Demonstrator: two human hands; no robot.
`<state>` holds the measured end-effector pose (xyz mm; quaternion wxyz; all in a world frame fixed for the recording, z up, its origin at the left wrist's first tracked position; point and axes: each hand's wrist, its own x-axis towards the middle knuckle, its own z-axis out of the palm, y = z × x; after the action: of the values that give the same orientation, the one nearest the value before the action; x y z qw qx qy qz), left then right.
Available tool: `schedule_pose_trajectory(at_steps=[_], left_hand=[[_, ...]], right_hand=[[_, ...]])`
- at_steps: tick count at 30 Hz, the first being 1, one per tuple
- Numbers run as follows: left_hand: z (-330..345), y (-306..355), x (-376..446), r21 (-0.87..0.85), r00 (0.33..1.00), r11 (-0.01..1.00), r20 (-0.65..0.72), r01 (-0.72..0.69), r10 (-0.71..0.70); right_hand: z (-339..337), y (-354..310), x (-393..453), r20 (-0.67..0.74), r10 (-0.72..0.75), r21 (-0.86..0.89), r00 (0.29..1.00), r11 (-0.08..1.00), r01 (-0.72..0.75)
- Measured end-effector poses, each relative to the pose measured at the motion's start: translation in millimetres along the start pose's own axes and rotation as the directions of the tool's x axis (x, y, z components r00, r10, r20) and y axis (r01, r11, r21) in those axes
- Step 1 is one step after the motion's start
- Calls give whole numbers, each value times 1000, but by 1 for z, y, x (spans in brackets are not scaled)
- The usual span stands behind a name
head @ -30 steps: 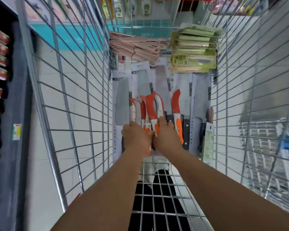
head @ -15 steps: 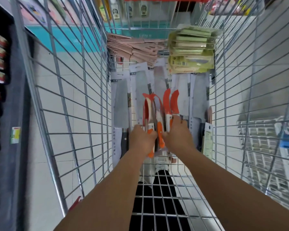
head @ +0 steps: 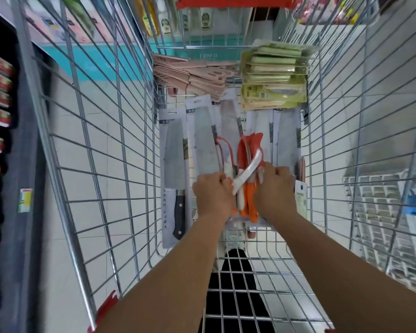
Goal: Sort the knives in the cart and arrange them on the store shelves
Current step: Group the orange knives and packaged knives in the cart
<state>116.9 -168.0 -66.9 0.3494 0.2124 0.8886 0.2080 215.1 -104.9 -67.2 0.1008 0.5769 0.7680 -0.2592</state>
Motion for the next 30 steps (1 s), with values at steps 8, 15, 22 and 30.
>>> schedule_pose_trajectory(at_steps=[8,15,22,30], left_hand=[[0,-21,8,113,978,973,38,199,-205],[-2,-23,17,19,955,955,3,296,-296],[-2,-17,24,-6,898,899,65,437,-436],[-9,-20,23,-128,902,893,90,432,-423]], right_hand=[[20,-33,-8,223,-344,-188,912,903,387],[18,-24,-1,111,-289,-266,951,913,309],[14,-16,0,30,-228,-303,973,926,226],[29,-31,-13,68,-231,-262,970,934,241]])
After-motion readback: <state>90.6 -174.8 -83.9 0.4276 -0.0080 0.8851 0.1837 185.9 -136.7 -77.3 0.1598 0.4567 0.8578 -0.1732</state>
